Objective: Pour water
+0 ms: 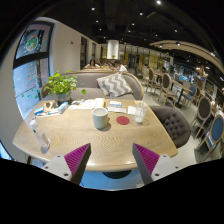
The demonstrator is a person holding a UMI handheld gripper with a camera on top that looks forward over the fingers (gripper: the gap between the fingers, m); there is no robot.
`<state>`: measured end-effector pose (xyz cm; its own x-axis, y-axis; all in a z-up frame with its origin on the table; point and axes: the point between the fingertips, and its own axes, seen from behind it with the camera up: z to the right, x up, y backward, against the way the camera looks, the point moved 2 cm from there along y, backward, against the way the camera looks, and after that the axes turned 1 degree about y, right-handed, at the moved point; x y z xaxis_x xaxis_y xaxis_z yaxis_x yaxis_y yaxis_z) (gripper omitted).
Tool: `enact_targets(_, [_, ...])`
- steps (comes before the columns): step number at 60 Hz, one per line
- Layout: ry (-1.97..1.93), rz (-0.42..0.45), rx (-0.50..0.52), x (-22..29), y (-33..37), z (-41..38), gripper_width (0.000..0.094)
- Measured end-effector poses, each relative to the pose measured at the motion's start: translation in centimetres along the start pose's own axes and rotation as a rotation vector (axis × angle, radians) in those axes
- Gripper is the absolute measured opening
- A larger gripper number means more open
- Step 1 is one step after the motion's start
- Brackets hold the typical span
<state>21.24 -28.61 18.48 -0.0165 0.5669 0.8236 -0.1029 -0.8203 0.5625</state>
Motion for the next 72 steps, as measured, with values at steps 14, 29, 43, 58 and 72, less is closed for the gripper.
enact_targets(14, [0.017,-0.036,-0.002,-2.7,0.7,-3.7,0.0859])
enact_targets(29, [0.018,-0.074,0.041,-7.2,2.0,-13.8,0.0855])
enact_targets(43, [0.027,-0.030,0.152,-7.7,0.3,-27.3,0.0859])
enact_targets(58, [-0.017,0.055,0.156,-4.7,-7.2,-34.9,0.0858])
enact_targets(72, [-0.021,0.116,0.106,-3.8,-14.4,-36.6,0.0751])
